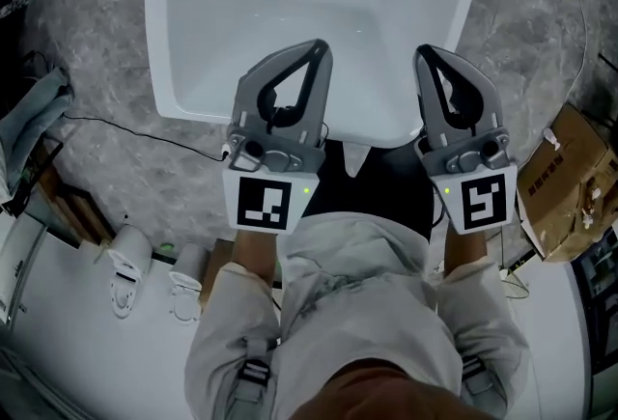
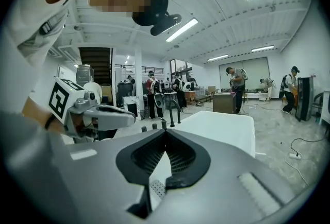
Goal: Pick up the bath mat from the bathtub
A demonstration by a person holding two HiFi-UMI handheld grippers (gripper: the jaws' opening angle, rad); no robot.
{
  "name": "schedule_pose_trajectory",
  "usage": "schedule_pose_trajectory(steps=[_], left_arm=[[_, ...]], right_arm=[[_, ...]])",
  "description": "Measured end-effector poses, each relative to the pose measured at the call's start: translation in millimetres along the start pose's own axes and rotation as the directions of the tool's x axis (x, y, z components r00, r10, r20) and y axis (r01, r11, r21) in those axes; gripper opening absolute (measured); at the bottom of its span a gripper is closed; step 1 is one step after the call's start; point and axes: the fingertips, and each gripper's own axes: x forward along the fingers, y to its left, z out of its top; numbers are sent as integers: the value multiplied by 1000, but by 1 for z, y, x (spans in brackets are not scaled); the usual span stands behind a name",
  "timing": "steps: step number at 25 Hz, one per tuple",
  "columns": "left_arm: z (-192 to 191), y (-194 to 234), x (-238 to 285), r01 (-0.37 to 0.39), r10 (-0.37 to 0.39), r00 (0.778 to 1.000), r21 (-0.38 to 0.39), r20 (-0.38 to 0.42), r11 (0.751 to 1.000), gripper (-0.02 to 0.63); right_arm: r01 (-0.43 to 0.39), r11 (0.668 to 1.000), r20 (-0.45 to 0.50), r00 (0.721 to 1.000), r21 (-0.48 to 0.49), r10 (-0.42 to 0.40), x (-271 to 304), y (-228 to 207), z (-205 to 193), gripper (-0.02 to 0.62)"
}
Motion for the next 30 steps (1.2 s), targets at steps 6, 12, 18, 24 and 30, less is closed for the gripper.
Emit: schedule_pose_trajectory(steps=[6, 12, 18, 24, 30], left_arm=[[-40, 7, 19, 17, -17, 999, -5, -34, 1000, 5], [-80, 9, 39, 53, -53, 998, -2, -42, 999, 5], [-117, 7, 46, 91, -91, 994, -6, -59, 996, 5], [-140, 14, 56, 87, -89, 994, -24, -63, 996, 5], [-165, 19, 75, 93, -95, 992, -27, -80, 995, 5]], right_arm=[[0, 1000, -19, 1000, 22, 1, 17, -8, -35, 2], [-3, 999, -37, 999, 35, 4, 35, -14, -79, 2], [-4, 999, -52, 999, 46, 7, 50, -10, -111, 2], [-6, 999, -67, 998, 43, 9, 64, -16, -133, 3], [-16, 999, -97, 995, 50, 21, 80, -25, -159, 3]])
